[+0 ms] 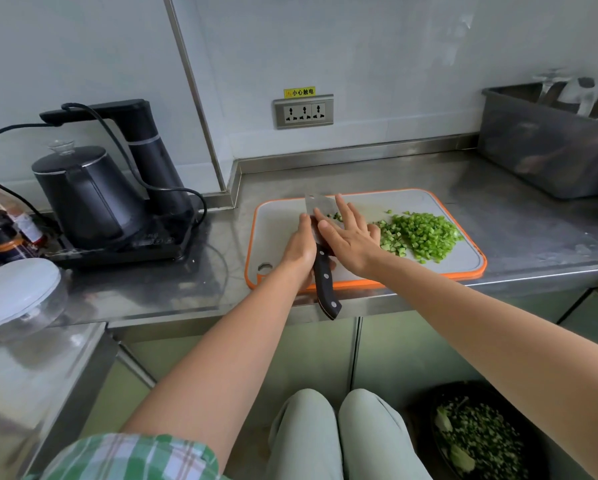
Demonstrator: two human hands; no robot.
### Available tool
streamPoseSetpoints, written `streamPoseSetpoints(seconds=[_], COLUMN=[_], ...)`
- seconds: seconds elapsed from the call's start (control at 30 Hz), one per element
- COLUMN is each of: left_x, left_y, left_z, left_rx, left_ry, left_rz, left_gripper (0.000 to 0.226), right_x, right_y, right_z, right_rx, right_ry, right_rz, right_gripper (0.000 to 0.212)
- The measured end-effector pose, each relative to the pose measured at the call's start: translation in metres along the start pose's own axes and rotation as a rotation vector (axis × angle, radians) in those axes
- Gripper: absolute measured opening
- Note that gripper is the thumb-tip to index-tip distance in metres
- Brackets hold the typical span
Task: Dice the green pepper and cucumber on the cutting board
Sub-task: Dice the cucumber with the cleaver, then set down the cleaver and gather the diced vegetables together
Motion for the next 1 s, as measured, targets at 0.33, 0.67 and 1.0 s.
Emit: streamPoseSetpoints(seconds=[0.33, 0.67, 1.0], left_x=[0.004, 0.005, -0.007], left_y=[-0.001, 0.001, 0.018], left_z=[-0.013, -0.038, -0.098], left_rx=[0.001, -0.005, -0.162], left_ry=[0.077, 0.036, 0.238], left_rz=[-0.007, -0.006, 0.033], left_gripper=[0.07, 0.06, 0.006], right_x=[-0.01, -0.01, -0.007], right_y=[0.004, 0.008, 0.014], right_z=[-0.002, 0.003, 0.007], right_rx=[-0.005, 0.009, -0.004], right_ry=[0.051, 0.017, 0.044], right_rz=[0.09, 0.152, 0.123], right_gripper=[0.051, 0.056, 0.052])
Point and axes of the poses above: each hand's wrist, its own y-axis towards the middle knuckle, its own z-axis out of the palm, x = y × z, the point moved 8 cm from there along y, towards the middle knuckle, and after that the axes turned 15 degrees about x, right-handed, at the moved point
